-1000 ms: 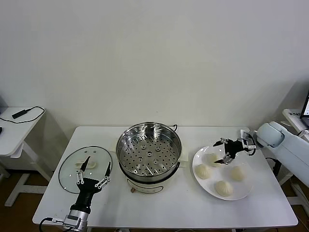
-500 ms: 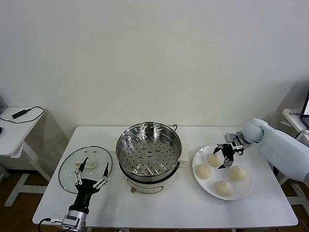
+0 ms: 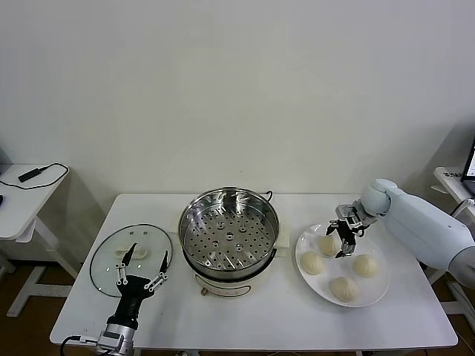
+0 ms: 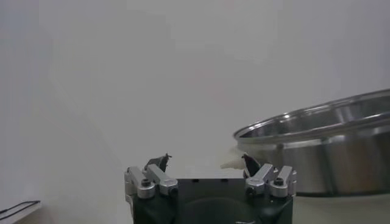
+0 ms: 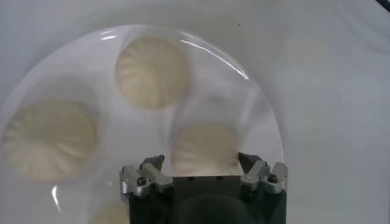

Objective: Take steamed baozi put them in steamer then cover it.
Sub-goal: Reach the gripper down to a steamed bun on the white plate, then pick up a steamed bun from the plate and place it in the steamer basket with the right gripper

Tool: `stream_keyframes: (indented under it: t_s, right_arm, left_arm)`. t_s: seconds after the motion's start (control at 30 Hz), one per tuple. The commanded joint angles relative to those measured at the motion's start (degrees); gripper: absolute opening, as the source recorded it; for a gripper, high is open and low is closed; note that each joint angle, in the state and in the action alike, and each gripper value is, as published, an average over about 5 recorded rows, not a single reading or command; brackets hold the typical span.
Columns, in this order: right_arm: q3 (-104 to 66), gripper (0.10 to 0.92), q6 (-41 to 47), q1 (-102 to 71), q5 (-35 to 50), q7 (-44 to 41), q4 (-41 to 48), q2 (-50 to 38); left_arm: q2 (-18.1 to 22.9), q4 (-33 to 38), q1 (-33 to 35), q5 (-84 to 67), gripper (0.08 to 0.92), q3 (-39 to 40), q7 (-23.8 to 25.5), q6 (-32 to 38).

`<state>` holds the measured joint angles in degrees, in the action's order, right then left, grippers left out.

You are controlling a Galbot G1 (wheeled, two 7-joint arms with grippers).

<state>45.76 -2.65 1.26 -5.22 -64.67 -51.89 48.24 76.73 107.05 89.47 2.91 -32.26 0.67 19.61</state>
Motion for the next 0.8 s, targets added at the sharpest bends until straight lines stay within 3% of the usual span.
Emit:
stream_keyframes:
  t_s: [0.03,0.2,0.33,0.5,0.8]
  right_arm:
    - [1.0,0.706,-0.1,1.5,-0.7,-0.1,-2.1,-0.1]
    - [4.5,0.672,-1.9,7.6,0.9,-1.2,-9.1,-2.7]
    - [7.7,0.67,-8.7,15.9,0.5,-2.8,-13.3,-2.3]
    - [11.2,0.668,-19.8,26.8,-1.1,-3.6,-16.0,3.3]
    - [14.3,0.67,-29.7,34.9,-2.6,-2.7,-16.8,16.4]
  left_arm:
    - [0.0,0.0,0.0,0.0,0.823,-0.1,0.0,0.0]
    - [-0.1,0.3,-0.2,-0.1,0.823,-0.2,-0.1,-0.1]
    - [-0.1,0.5,-0.5,-0.1,0.823,-0.1,-0.2,-0.2]
    - [-0.2,0.8,-0.6,-0.1,0.823,0.1,-0.2,-0.3]
    - [-0.4,1.1,-0.3,-0.2,0.823,0.4,-0.3,-0.2]
